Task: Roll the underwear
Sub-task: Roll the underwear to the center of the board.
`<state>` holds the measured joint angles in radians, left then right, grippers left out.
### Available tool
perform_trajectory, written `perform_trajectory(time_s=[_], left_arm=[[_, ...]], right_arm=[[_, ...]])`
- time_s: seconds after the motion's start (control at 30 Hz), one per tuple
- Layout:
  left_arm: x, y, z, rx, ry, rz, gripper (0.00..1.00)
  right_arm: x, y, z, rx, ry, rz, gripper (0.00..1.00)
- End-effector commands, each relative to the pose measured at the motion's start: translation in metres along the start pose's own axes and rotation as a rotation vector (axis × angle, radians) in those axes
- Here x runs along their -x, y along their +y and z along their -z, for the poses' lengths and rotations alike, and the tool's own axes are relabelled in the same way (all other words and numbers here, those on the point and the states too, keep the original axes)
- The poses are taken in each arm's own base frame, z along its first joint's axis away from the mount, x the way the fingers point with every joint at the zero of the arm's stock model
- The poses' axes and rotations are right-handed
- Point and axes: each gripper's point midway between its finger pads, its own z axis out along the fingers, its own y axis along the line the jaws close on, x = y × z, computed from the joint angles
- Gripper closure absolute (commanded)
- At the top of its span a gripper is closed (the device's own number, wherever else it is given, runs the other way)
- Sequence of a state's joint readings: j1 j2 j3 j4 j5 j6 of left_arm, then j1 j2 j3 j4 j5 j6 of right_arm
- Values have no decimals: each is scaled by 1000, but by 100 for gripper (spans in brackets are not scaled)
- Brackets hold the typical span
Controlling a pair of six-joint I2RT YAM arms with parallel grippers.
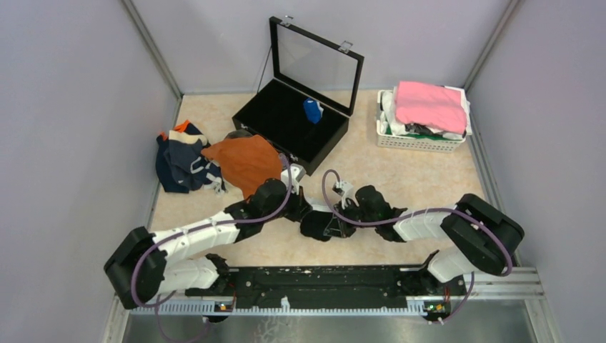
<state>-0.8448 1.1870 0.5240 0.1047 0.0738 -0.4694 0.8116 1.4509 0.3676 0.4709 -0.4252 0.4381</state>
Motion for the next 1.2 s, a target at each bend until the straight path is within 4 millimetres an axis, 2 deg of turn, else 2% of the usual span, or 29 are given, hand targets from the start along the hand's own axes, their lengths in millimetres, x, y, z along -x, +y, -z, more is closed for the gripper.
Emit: perform_trajectory(time_s=[0.0,0.17,0.3,0.67,0.87,1.17], left_arm=[[30,-8,16,-1,-99,-6,100],[14,-24,14,-122,-56,-29,100],[4,-28,7,-160,-33,-12,100],[-26,-12,-6,-123,11,27,100],[-46,-1,-13,-102,51,51,100],[-63,18,-13,-21,78,62,100]], right_arm=[[-42,-30,4,-131,165,-95,100],[-37,-25,-1,-121,198,-131,100],[-33,-27,-2,-143,199,-159,100],[-28,-29,-2,-157,181,-194,100],[-27,-30,-1,-160,171,-196,96],[-19,-28,1,-166,139,-187,88]])
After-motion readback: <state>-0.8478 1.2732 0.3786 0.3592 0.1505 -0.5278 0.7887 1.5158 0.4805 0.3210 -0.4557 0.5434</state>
